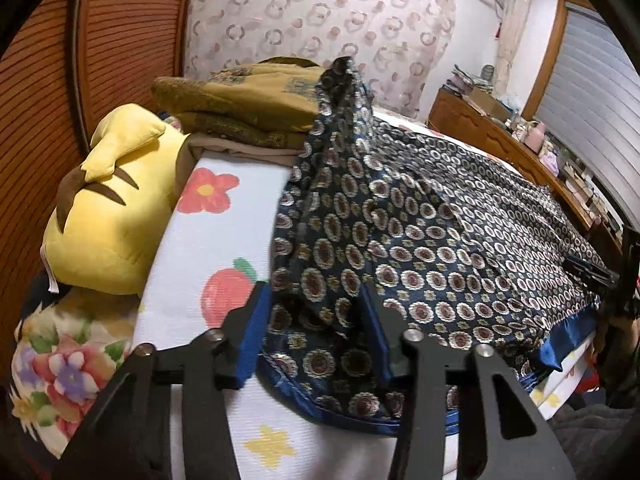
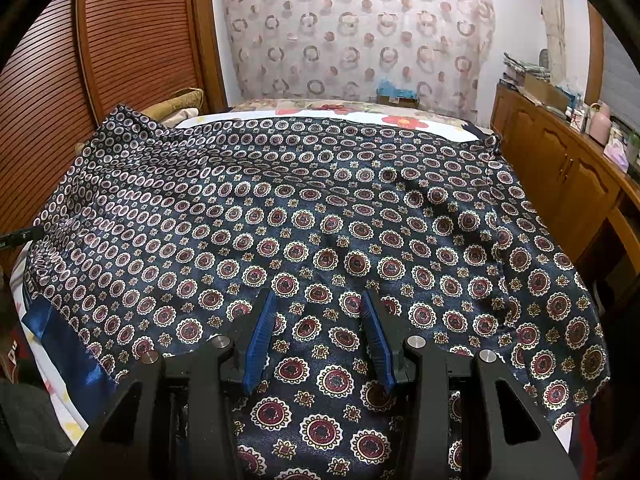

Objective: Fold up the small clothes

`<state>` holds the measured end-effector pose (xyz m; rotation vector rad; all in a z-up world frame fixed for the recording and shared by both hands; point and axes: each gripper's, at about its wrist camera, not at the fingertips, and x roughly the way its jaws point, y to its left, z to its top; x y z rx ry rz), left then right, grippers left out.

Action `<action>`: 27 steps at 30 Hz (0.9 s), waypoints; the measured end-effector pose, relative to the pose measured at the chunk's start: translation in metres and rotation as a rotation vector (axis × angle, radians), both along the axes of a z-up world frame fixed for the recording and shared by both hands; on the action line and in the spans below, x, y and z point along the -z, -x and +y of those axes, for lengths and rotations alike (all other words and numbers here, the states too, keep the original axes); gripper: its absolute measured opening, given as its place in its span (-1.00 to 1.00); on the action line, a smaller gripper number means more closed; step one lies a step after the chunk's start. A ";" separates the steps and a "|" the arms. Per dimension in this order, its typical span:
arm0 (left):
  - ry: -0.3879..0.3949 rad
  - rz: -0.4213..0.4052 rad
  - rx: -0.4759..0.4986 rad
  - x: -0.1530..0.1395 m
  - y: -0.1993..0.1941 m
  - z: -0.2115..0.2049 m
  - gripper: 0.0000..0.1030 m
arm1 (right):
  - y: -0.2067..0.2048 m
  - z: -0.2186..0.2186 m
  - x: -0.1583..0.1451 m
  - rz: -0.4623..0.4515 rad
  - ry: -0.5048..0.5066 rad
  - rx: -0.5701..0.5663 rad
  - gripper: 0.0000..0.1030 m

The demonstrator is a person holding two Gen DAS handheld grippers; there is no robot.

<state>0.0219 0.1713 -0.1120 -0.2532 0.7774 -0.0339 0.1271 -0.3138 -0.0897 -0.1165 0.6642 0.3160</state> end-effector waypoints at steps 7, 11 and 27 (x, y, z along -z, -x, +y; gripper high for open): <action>0.004 -0.001 0.030 0.001 -0.003 -0.008 -0.49 | 0.000 -0.001 0.000 0.001 -0.006 0.000 -0.11; 0.086 -0.033 0.101 -0.004 -0.003 -0.016 -0.92 | 0.000 0.000 0.000 0.001 -0.004 -0.001 -0.11; 0.062 -0.309 0.419 -0.128 -0.063 -0.139 -0.93 | 0.001 -0.012 -0.005 0.003 -0.046 0.021 -0.11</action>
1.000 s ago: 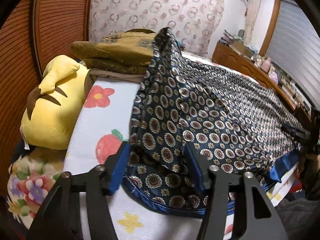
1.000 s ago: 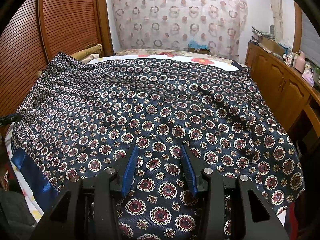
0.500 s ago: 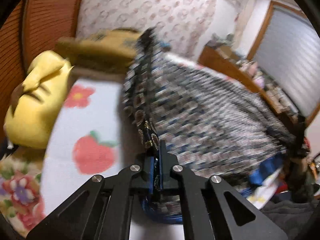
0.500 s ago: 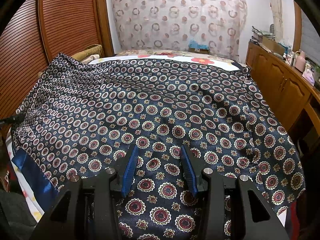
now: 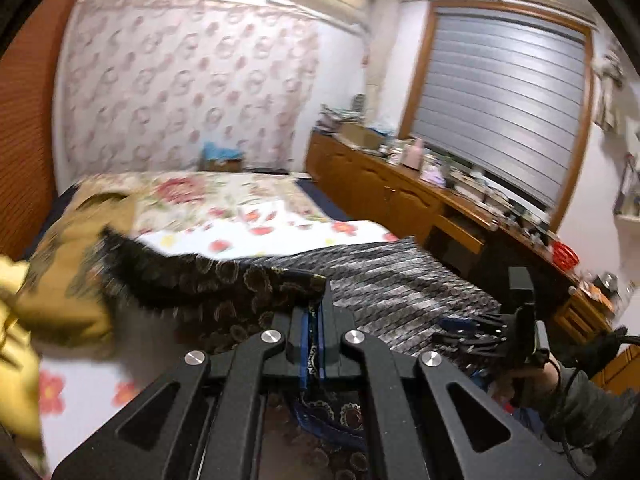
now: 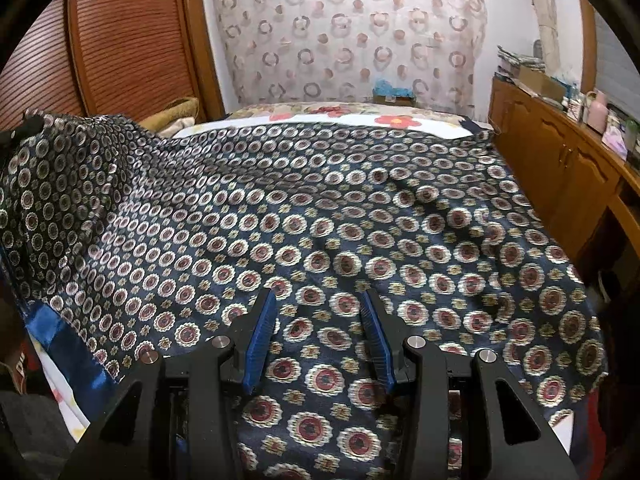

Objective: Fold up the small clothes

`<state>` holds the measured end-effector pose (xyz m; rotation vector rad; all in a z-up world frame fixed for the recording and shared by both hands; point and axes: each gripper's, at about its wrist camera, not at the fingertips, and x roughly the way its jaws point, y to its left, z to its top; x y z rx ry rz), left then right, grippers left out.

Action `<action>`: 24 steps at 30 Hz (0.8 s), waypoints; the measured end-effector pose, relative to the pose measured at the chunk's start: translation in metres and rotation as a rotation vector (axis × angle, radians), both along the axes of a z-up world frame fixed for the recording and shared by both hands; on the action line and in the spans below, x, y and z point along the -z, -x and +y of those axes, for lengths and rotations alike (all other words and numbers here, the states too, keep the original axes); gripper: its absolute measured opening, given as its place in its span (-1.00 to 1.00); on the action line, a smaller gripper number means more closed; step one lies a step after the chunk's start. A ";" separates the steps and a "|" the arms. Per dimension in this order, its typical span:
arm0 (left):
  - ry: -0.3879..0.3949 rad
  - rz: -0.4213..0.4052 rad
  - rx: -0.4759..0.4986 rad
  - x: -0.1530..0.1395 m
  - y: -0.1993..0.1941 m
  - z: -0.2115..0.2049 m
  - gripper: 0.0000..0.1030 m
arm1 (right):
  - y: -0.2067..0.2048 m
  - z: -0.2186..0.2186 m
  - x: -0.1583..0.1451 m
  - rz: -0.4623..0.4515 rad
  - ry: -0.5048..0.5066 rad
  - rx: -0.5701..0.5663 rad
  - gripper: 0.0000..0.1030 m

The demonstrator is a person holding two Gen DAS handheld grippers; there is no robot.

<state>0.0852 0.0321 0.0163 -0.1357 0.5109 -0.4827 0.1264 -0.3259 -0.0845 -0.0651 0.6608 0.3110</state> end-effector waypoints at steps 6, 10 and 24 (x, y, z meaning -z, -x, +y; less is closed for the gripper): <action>-0.017 -0.016 0.132 -0.018 -0.020 -0.056 -0.93 | 0.012 -0.029 -0.021 -0.057 -0.005 0.045 -0.11; -0.028 -0.027 0.203 -0.027 -0.026 -0.086 -0.93 | 0.019 -0.050 -0.034 -0.086 -0.009 0.081 -0.11; -0.112 0.016 0.125 -0.009 -0.014 -0.076 0.31 | 0.032 -0.036 -0.045 -0.117 -0.021 0.037 -0.11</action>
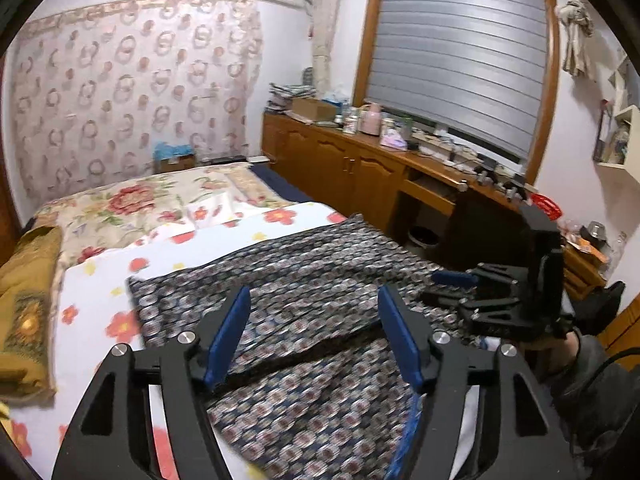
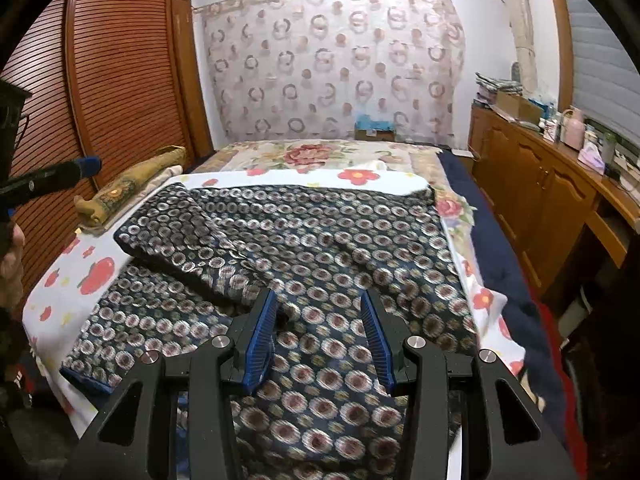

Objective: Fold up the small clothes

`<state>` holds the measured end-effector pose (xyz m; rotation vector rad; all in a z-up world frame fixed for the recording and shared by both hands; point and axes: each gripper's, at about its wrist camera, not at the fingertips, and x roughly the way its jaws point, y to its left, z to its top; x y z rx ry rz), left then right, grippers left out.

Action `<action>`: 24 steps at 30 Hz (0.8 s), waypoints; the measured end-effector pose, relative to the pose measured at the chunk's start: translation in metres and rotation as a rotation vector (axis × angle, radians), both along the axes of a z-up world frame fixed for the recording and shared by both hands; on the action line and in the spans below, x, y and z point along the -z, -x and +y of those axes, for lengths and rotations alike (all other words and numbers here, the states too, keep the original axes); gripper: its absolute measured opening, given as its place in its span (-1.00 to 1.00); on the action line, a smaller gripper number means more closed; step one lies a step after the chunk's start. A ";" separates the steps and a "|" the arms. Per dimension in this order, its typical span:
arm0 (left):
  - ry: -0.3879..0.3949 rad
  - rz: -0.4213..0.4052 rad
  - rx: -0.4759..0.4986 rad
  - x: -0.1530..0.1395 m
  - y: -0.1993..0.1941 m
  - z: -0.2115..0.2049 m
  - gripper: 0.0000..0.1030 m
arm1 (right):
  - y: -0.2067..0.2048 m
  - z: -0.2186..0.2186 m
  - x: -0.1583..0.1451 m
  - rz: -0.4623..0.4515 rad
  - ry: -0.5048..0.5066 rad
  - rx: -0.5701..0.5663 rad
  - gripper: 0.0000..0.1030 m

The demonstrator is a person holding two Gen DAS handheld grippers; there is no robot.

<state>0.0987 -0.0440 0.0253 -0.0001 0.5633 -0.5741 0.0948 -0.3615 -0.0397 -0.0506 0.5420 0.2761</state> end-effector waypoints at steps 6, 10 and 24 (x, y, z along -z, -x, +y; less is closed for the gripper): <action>-0.016 0.030 -0.078 0.021 0.008 0.030 0.32 | -0.017 0.015 0.005 0.010 0.026 -0.061 -0.02; -0.043 0.045 -0.108 0.038 0.011 0.042 0.32 | -0.033 0.030 0.012 0.054 0.074 -0.126 0.03; -0.040 0.098 -0.151 0.070 0.015 0.058 0.32 | -0.086 0.065 0.038 0.178 0.273 -0.207 -0.18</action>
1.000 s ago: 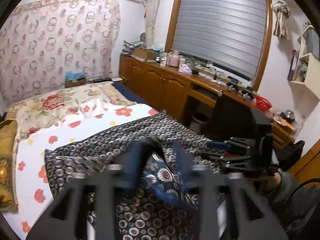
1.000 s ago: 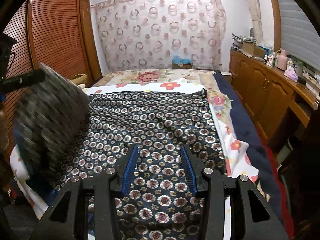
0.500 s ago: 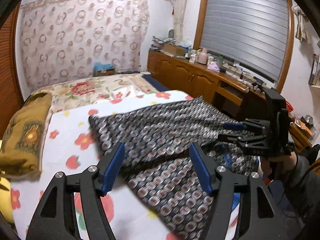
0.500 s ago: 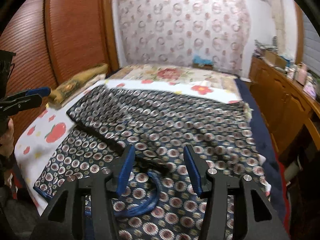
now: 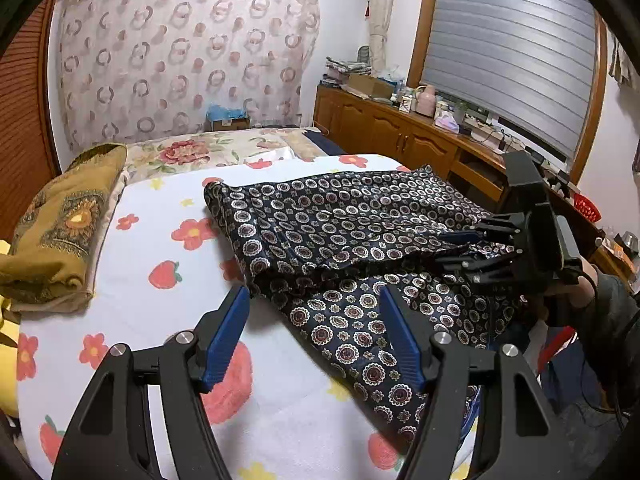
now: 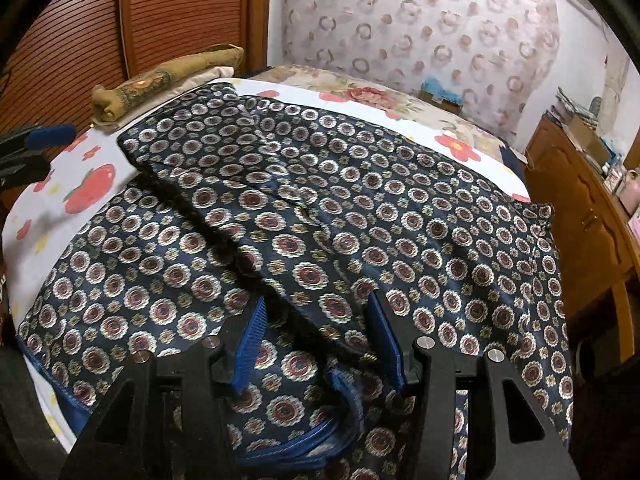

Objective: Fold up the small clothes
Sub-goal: 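Open the right tool and lift it off the folded shirt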

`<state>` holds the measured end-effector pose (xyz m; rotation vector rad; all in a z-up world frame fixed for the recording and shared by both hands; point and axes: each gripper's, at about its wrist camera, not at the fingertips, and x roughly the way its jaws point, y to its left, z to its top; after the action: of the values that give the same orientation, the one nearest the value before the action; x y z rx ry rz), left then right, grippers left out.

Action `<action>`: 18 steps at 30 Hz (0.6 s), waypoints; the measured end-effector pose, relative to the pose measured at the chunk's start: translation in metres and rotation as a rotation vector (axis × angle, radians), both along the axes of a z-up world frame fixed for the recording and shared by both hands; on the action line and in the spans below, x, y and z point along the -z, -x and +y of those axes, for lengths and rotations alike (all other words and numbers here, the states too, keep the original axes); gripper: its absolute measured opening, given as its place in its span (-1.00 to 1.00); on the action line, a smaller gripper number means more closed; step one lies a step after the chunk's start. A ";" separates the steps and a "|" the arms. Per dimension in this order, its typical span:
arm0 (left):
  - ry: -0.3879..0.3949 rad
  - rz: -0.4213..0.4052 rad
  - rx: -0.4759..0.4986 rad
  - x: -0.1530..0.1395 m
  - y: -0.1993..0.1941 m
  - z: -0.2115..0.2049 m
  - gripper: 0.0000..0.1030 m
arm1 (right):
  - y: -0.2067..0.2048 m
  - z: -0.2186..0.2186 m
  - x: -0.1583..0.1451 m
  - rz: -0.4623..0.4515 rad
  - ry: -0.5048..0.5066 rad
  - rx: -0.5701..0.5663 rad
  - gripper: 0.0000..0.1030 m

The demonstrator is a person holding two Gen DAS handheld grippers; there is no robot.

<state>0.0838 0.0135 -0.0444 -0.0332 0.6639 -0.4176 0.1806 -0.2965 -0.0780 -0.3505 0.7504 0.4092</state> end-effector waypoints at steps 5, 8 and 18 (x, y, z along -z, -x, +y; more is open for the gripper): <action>0.007 0.002 -0.005 0.002 -0.001 0.003 0.32 | 0.007 0.000 -0.004 -0.032 -0.034 0.005 -0.94; 0.010 0.006 -0.007 0.003 -0.001 0.004 0.32 | 0.018 -0.011 -0.019 -0.081 -0.100 0.022 -0.94; 0.001 -0.005 0.012 0.000 0.001 -0.007 0.32 | 0.058 -0.054 -0.043 -0.130 -0.177 0.083 -0.94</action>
<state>0.0832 0.0065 -0.0446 -0.0294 0.6595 -0.4298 0.1227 -0.3504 -0.0348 -0.1776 0.5945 0.3679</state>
